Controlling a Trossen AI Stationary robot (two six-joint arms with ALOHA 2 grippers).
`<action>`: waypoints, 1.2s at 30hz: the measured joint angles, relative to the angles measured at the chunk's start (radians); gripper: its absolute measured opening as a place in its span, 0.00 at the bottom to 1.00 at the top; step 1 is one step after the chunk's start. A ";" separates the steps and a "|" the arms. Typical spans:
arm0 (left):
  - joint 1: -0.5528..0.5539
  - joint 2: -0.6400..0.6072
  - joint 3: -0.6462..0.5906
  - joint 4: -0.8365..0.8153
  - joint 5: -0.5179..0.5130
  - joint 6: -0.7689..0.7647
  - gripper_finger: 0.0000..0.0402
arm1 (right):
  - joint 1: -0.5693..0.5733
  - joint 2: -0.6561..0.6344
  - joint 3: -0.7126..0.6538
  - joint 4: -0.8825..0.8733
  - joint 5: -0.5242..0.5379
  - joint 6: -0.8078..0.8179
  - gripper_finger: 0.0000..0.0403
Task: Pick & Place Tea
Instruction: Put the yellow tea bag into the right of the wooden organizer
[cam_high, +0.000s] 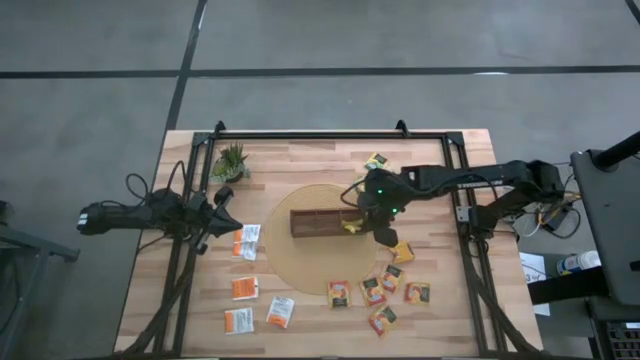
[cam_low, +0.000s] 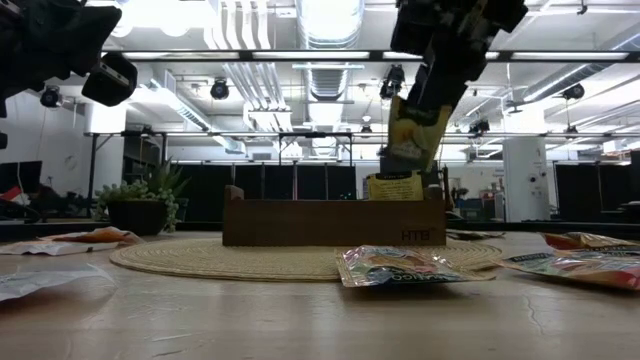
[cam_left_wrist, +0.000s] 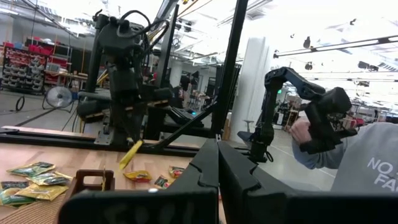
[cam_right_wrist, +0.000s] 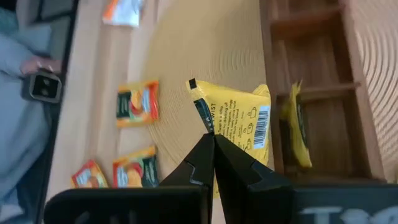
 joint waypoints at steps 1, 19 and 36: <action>0.000 0.000 0.000 0.000 0.000 0.000 0.00 | 0.000 0.015 0.012 -0.016 0.000 -0.009 0.02; 0.000 0.000 0.000 0.000 0.000 0.000 0.00 | -0.039 0.138 0.110 -0.094 0.007 -0.090 0.02; 0.000 0.000 0.000 -0.001 0.000 0.000 0.00 | -0.088 0.153 0.084 -0.090 0.022 -0.093 0.02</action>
